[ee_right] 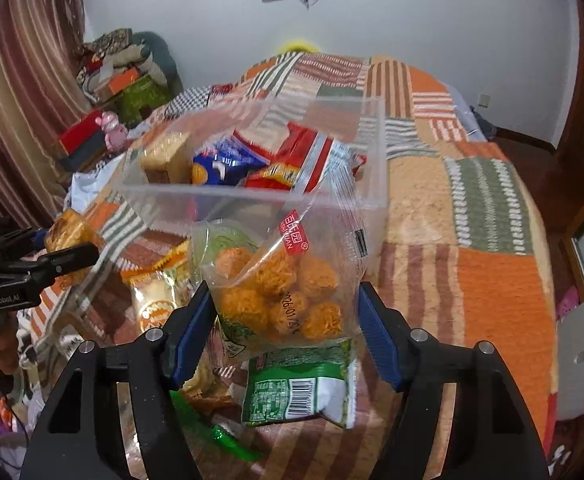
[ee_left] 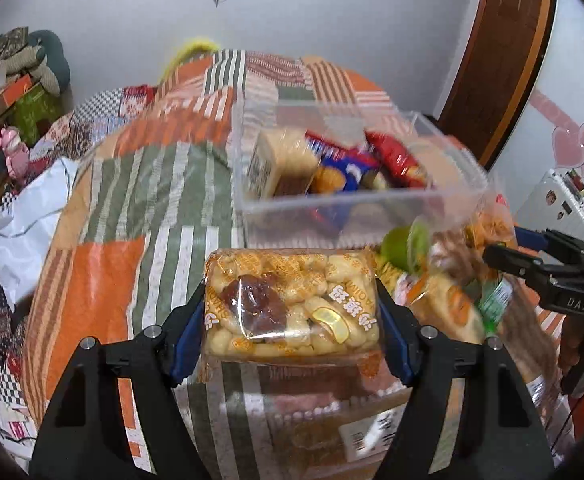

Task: Organize snacks
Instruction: 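Lower the cookie pack and fried snack bag into the clear box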

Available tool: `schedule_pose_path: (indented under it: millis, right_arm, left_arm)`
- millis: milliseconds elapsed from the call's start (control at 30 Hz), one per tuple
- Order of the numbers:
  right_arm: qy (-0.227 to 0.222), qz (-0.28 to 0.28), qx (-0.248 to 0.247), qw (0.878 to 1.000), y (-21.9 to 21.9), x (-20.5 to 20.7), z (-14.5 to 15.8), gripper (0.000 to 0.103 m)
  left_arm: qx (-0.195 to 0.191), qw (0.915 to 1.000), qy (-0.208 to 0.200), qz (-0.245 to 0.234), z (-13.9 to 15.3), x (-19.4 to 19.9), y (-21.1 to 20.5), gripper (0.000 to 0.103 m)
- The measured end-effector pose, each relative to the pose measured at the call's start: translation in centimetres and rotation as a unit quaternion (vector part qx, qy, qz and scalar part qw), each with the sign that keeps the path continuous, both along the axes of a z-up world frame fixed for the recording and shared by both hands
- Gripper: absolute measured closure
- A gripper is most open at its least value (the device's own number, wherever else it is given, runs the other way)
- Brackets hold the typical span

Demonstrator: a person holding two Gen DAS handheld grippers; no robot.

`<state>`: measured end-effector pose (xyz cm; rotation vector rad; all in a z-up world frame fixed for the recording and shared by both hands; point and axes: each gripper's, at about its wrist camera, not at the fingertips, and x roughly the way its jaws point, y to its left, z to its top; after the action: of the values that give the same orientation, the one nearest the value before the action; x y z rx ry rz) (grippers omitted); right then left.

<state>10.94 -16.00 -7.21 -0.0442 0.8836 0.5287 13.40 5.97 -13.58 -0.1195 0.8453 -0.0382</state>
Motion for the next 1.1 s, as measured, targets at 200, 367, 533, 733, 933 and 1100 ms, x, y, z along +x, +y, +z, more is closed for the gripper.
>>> schedule_pose_path:
  millis: [200,367,533,733,933,1100]
  right_arm:
    - [-0.027,-0.012,0.017,0.999,-0.6,0.2,2.1,0.037]
    - [-0.051,-0.020,0.031,0.998,-0.8,0.6,3.6,0.037]
    - [-0.070,-0.025,0.045,0.996,-0.4,1.7,4.7,0.037]
    - [-0.079,-0.029,0.054,0.995,0.3,3.2,5.0,0.037]
    - [-0.064,-0.035,0.056,0.996,1.0,4.6,3.8,0.037]
    - [-0.045,-0.039,0.054,0.997,1.3,5.9,2.5,0.037]
  left_arm:
    - [-0.006,0.9994,-0.034,-0.008,2.9,1.1,-0.9,0.029]
    - [-0.010,0.9982,-0.058,-0.016,5.0,2.3,-1.9,0.029]
    - [-0.018,0.9968,-0.074,-0.022,6.4,3.8,-2.9,0.029]
    - [-0.038,0.9963,-0.071,-0.029,6.7,5.8,-3.5,0.029]
    - [-0.044,0.9972,-0.051,-0.033,5.7,8.3,-4.0,0.029]
    - [-0.050,0.9977,-0.025,-0.039,3.8,10.2,-4.4,0.029]
